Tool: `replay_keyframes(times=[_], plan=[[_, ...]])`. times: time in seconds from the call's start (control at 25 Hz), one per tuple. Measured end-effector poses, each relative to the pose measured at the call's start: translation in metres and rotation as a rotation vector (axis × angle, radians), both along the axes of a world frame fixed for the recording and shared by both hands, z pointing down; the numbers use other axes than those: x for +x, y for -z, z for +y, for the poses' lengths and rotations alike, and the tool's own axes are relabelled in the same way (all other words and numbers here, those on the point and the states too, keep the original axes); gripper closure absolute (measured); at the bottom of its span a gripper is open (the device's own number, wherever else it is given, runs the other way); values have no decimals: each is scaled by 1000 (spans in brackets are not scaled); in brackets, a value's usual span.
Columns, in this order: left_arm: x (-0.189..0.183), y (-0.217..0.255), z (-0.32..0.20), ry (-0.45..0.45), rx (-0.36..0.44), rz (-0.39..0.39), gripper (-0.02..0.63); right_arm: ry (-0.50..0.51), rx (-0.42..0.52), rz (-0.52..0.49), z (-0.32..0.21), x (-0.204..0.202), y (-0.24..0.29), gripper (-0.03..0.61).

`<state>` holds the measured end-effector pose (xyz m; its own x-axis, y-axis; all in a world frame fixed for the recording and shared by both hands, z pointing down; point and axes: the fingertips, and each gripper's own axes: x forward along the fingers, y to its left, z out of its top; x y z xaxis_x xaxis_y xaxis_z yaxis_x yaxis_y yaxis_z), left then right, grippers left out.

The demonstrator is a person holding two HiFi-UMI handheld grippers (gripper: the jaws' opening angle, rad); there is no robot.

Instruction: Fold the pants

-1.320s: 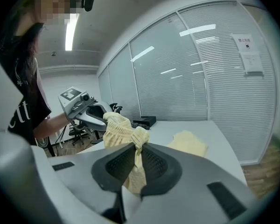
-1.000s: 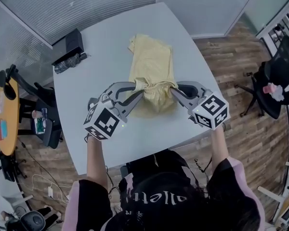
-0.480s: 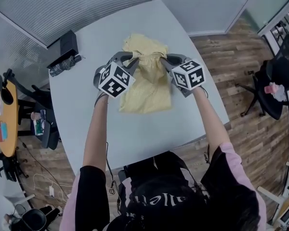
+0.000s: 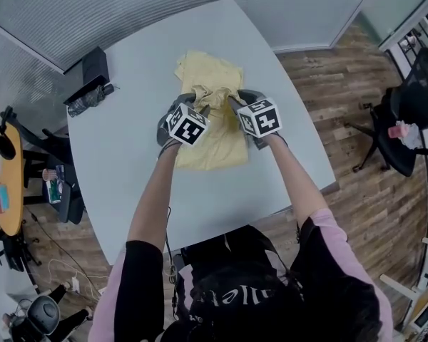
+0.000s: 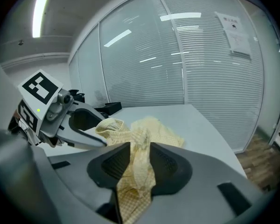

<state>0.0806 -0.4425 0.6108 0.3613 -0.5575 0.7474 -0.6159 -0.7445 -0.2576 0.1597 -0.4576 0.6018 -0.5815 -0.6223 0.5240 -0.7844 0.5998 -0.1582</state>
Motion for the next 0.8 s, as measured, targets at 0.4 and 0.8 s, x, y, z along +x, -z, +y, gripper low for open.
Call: replay_keyframes(times=[0.4, 0.8], plan=[[-12, 14, 3, 126, 18, 124, 291, 91, -15, 0, 33, -16, 2, 376], [7, 65, 44, 98, 63, 358, 293, 130, 35, -104, 84, -23, 39, 377]])
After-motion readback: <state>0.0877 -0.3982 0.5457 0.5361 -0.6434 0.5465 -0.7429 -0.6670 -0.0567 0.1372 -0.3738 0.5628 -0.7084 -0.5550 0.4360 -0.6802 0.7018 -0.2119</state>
